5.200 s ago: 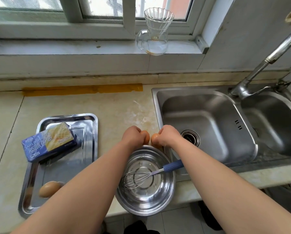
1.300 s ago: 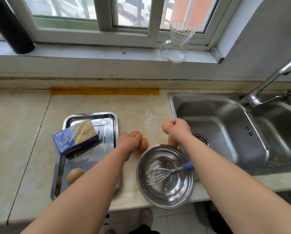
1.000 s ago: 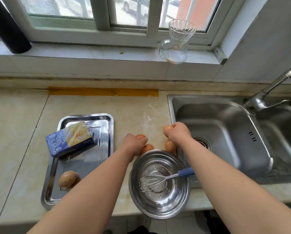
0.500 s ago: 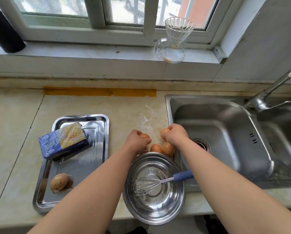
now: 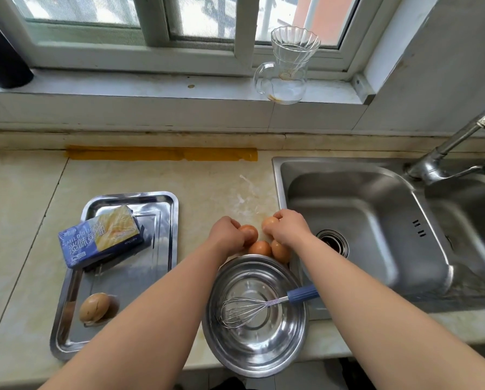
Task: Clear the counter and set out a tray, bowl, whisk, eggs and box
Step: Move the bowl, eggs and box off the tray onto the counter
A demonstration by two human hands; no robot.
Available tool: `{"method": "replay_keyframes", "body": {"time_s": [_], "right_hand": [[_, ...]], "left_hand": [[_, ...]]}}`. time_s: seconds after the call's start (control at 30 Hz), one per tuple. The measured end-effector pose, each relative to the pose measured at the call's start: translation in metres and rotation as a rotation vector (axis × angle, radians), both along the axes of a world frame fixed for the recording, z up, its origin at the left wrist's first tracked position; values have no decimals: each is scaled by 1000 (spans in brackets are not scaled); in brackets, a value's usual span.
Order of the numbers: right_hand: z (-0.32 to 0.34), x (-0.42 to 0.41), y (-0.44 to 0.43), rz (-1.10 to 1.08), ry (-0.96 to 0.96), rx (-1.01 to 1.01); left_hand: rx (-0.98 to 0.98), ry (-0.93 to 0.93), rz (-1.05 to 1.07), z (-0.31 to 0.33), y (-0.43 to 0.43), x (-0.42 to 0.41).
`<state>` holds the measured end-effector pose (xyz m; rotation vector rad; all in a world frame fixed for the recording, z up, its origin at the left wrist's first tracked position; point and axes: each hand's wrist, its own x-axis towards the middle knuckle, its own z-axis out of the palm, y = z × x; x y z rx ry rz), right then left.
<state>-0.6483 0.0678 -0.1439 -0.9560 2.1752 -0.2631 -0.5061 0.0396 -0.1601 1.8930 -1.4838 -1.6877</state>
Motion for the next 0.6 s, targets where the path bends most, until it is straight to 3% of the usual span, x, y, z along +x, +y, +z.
{"method": "replay_keyframes", "body": {"time_s": [0.6], "right_hand": [[14,0,9,-21,-31,-57]], "left_hand": [[-15,-44,-86,3,-1,-8]]}}
